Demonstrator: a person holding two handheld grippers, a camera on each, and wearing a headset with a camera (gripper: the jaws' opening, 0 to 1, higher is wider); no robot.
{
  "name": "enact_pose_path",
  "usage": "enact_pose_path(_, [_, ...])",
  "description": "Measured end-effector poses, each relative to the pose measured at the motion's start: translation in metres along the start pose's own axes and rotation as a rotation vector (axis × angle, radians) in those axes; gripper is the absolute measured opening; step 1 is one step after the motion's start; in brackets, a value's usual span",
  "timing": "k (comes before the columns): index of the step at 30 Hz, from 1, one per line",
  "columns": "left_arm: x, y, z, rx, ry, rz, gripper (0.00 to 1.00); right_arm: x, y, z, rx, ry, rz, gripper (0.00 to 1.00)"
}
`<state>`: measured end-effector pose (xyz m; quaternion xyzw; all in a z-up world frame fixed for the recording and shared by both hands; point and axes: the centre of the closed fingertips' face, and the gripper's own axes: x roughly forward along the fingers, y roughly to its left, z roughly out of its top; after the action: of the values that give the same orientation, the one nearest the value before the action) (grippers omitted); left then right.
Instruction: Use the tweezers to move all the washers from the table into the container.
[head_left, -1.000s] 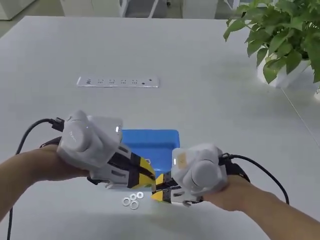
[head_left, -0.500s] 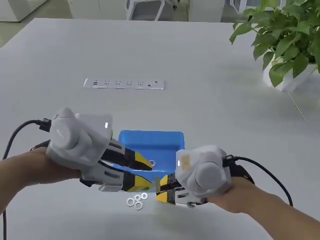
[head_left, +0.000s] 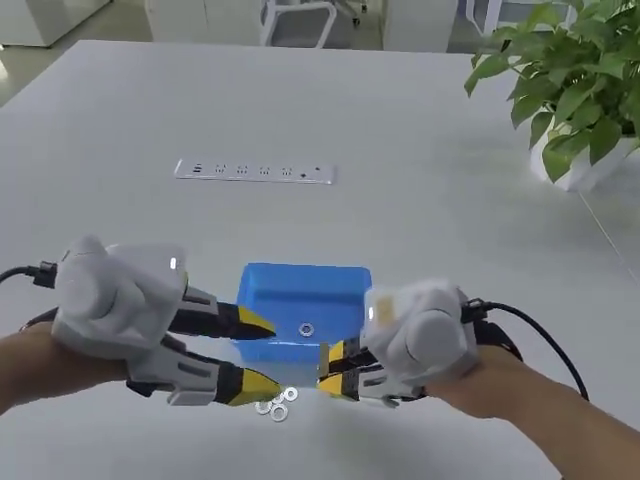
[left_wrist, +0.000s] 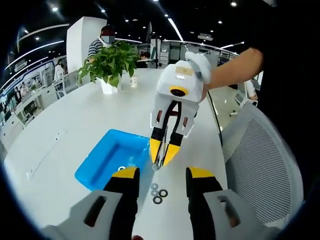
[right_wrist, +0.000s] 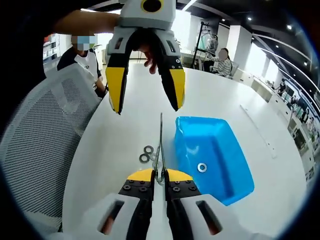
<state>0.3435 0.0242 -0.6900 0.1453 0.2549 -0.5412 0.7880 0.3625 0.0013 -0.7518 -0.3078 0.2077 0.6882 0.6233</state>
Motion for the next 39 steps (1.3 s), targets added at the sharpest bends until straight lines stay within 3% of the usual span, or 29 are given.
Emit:
enact_pose_path(9, [-0.011,0.005,-0.004,-0.043,-0.026,0.061,0.56,-0.020,-0.009,0.021,0.009,-0.034,0.005,0.08])
enact_pose_path(19, [-0.018,0.007,-0.005,-0.063,-0.048,0.097,0.62,-0.038,-0.037,0.040,-0.022,-0.068,-0.038,0.09])
enact_pose_path(26, [-0.022,0.007,-0.010,-0.078,-0.052,0.113,0.63,-0.032,-0.054,0.035,-0.045,-0.063,-0.048,0.09])
enact_pose_path(39, [-0.029,0.011,-0.019,-0.109,-0.054,0.137,0.62,-0.009,-0.064,0.007,-0.043,-0.022,-0.017,0.09])
